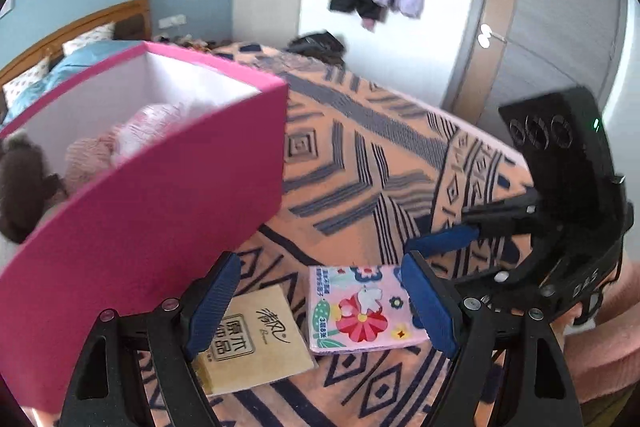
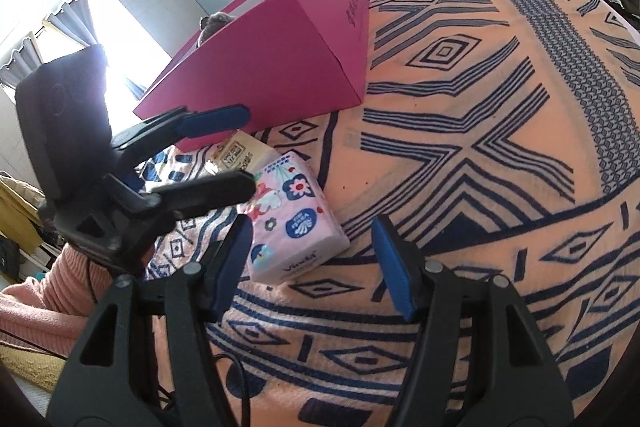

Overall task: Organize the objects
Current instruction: 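Position both grippers around the floral tissue pack on the bedspread, then close both grippers on the floral tissue pack and lift it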

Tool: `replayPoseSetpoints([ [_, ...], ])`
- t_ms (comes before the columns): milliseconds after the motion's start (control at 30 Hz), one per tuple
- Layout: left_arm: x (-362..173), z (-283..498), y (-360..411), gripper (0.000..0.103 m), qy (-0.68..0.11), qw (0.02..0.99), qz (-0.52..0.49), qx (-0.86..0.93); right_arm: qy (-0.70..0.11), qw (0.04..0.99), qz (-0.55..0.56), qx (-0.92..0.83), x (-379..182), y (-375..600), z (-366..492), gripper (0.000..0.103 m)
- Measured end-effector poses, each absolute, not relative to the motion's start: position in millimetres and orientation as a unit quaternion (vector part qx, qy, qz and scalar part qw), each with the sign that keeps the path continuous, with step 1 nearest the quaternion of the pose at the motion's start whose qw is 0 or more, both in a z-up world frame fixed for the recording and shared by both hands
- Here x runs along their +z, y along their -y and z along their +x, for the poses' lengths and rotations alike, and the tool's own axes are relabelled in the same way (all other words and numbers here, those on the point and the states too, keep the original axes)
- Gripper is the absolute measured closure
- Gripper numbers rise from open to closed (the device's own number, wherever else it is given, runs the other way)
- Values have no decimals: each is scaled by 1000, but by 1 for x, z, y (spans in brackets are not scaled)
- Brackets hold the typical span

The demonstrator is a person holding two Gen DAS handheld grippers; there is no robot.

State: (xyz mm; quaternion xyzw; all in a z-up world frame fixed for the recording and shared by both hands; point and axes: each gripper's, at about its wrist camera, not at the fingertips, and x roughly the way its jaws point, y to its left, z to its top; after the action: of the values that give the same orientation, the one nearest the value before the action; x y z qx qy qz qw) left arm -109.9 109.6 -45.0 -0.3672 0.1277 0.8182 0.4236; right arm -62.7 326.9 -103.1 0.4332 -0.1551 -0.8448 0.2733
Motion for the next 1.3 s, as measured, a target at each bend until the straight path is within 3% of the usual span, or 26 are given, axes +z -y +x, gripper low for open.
replayPoseSetpoints([
  [367, -72, -99, -76, 19, -155, 397, -430, 796, 156, 276, 430, -845, -103, -330, -62, 39],
  [600, -51, -92, -57, 20, -66, 413, -408, 812, 152, 276, 422, -850, -99, -326, -58, 39],
  [700, -42, -91, -70, 20, -75, 422, -390, 815, 152, 277, 420, -851, -95, -326, -54, 40],
  [1067, -64, -101, -89, 55, -77, 434, -426, 790, 175, 288, 435, -835, -105, -323, -47, 60],
  [1300, -63, -88, -86, 58, -72, 441, -428, 786, 172, 280, 436, -838, -106, -323, -59, 64],
])
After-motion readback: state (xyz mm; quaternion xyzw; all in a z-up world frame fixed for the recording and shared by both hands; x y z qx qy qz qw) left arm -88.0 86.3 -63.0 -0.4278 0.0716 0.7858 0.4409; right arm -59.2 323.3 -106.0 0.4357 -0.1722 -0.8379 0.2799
